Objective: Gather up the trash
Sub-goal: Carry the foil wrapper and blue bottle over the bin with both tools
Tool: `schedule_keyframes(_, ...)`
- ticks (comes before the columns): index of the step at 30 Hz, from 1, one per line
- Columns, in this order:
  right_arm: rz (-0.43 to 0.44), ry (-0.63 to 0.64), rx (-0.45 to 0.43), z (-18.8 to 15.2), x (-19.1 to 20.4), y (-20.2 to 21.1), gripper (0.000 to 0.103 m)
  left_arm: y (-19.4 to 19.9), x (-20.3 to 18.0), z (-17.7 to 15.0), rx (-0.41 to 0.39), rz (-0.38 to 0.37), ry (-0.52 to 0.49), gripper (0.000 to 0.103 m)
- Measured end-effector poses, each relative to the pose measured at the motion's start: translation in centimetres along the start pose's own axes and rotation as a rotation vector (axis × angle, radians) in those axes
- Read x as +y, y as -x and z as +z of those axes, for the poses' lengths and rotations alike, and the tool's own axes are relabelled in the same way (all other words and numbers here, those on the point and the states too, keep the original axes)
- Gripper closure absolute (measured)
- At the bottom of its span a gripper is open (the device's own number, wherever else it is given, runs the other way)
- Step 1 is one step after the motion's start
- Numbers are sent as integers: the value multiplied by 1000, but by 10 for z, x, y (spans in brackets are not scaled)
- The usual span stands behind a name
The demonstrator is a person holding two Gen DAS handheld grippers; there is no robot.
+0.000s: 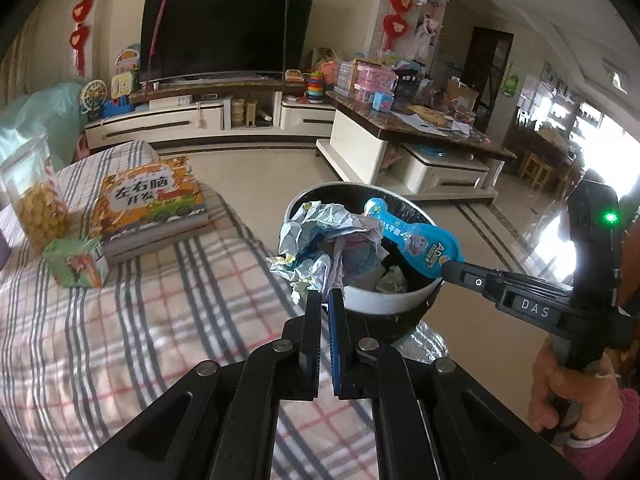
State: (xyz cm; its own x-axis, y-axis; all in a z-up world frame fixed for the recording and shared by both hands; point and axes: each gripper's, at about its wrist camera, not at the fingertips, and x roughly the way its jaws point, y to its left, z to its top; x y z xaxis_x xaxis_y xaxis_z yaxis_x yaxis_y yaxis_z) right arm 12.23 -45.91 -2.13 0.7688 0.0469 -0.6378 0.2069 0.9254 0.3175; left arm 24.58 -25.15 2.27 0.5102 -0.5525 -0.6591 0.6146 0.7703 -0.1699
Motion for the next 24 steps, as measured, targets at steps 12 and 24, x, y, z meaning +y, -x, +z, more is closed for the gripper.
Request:
schedule_keyframes(12, -49, -16, 8, 16, -17, -10, 93, -40, -15, 19, 34, -8, -24, 101)
schedule_keyframes(24, -87, -11, 30, 30, -25, -26, 93, -71, -21, 33, 64, 2, -29, 101)
